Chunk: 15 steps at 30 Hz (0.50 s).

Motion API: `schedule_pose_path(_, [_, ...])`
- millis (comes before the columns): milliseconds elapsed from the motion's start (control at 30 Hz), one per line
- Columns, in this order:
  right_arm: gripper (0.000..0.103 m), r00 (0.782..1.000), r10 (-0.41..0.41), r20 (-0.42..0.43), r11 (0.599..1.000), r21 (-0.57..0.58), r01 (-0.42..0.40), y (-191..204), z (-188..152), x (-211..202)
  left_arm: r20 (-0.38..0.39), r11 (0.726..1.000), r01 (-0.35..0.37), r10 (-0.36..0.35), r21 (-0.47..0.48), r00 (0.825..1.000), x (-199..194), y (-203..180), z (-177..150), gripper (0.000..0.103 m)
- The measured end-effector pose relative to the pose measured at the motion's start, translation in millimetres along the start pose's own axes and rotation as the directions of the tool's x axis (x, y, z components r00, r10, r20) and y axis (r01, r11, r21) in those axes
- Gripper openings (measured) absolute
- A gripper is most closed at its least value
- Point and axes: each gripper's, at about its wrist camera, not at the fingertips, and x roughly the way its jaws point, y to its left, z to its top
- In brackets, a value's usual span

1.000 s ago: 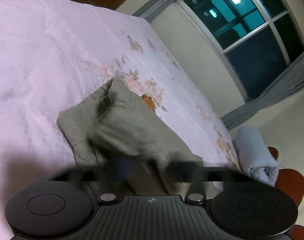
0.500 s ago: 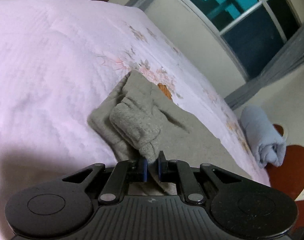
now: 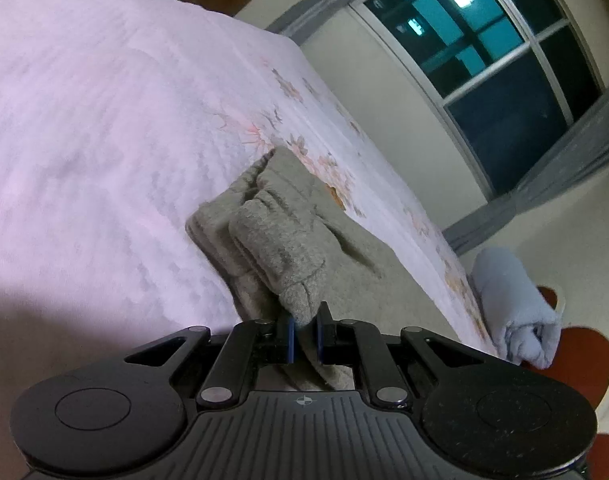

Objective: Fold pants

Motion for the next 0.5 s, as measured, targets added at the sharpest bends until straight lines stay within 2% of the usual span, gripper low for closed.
schedule_pose_path(100, [0.000,1.000,-0.005,-0.019,0.998,0.069,0.007,-7.1,0.5,7.7,0.002,1.000,-0.004,0.004,-0.007,1.000,-0.3,1.5,-3.8,0.010])
schedule_pose_path(167, [0.000,1.000,-0.013,-0.020,0.997,0.080,0.014,-8.3,0.8,8.6,-0.011,1.000,-0.017,0.017,-0.004,1.000,0.7,-0.2,-0.9,0.010])
schedule_pose_path(233, [0.000,1.000,-0.017,-0.008,0.999,0.044,0.017,-2.3,0.9,3.3,-0.015,1.000,-0.001,0.001,0.011,1.000,-0.3,-5.2,5.7,0.010])
schedule_pose_path(300, [0.000,0.999,0.012,0.046,0.998,-0.055,-0.010,18.8,1.2,-15.1,0.024,0.994,0.096,-0.098,0.046,0.995,-12.5,-16.3,17.5,0.010])
schedule_pose_path(400, [0.000,0.989,0.073,0.129,0.974,-0.221,-0.043,52.6,-4.6,-60.1,0.088,0.974,0.192,-0.203,0.117,0.975,-27.0,-30.3,35.6,0.010])
schedule_pose_path(467, [0.000,0.987,0.085,0.134,0.964,-0.262,-0.048,55.5,-19.3,-74.6,0.011,0.981,0.169,-0.170,0.098,0.985,-12.7,-19.9,42.3,0.010])
schedule_pose_path(500, [0.000,0.991,0.049,0.124,0.953,-0.302,-0.010,52.5,-30.7,-70.3,-0.070,0.991,0.112,-0.107,0.069,0.992,2.9,-6.8,41.0,0.010])
